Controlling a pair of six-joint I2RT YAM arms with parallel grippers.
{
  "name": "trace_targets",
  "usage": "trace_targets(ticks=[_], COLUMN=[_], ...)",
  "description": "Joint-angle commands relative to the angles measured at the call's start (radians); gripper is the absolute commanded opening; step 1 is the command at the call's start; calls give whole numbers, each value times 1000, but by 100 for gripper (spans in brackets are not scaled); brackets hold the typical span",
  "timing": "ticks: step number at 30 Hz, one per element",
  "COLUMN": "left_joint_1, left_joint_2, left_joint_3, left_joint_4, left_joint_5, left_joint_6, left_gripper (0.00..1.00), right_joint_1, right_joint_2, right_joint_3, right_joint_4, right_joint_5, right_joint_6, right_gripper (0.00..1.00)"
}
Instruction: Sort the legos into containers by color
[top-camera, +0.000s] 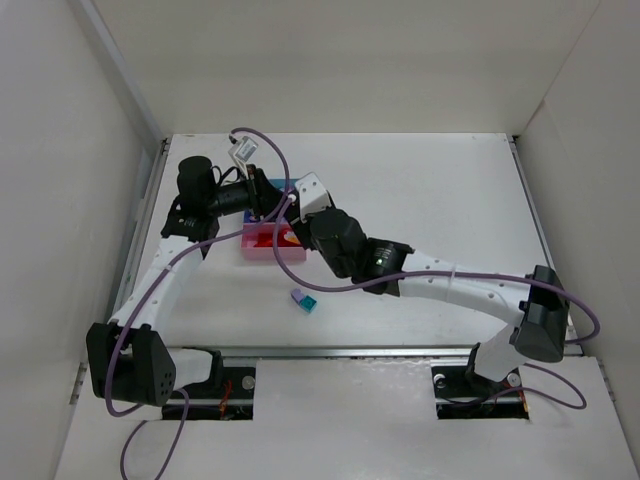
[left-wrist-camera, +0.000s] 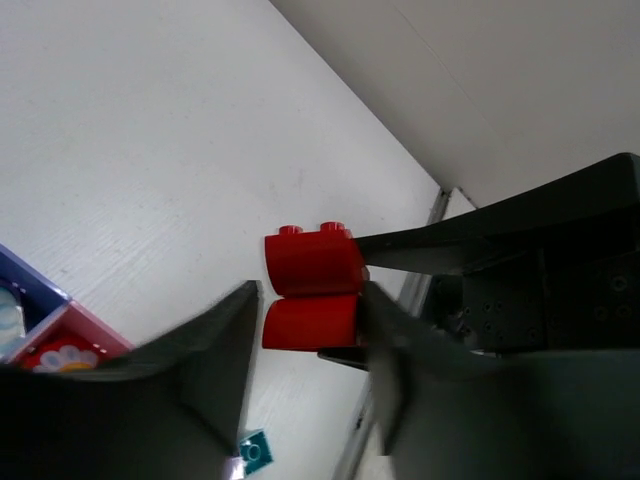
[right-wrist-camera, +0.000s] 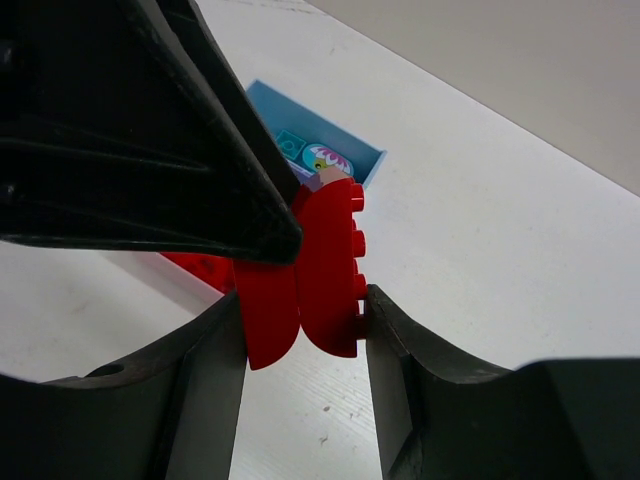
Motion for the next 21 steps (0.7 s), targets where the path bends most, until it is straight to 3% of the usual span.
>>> trace_targets(ticks=[1, 5, 9, 10, 11, 12, 13, 16, 20, 21], left_joint_1=[-5, -5, -5, -5, -5, -5, -5, -5, -5, -5], left_joint_2=[-9, -9, -9, -9, -9, -9, -9, -9, -9, -9], left_joint_3=[42, 51, 51, 51, 51, 60, 60, 71, 80, 89], left_joint_4=[40, -15, -24, -24, -24, -46, -59, -136, -236, -254], left_joint_5=[12, -6, -7, -7, -7, -7, -17, -17, -17, 1], left_joint_6=[12, 37, 37, 37, 49, 77, 98, 185, 400, 493], left_gripper=[29, 2, 0, 0, 0, 0, 0, 0, 0, 0], right_joint_1=[2, 2, 2, 2, 2, 2, 2, 2, -86, -144], right_joint_2=[-1, 8, 18, 18, 18, 18, 18, -22, -106, -123], right_joint_3=[58, 58, 58, 58, 58, 58, 58, 35, 15, 15], right_joint_4=[64, 64, 64, 64, 64, 44, 44, -6, -121, -164], right_joint_5=[-15, 7, 18, 8, 8, -14, -15, -99, -344, -502], right_joint_6=[-4, -4, -4, -4, -4, -15, -27, -55, -75, -75], right_gripper=[0, 0, 0, 6, 22, 58, 72, 100, 100, 100])
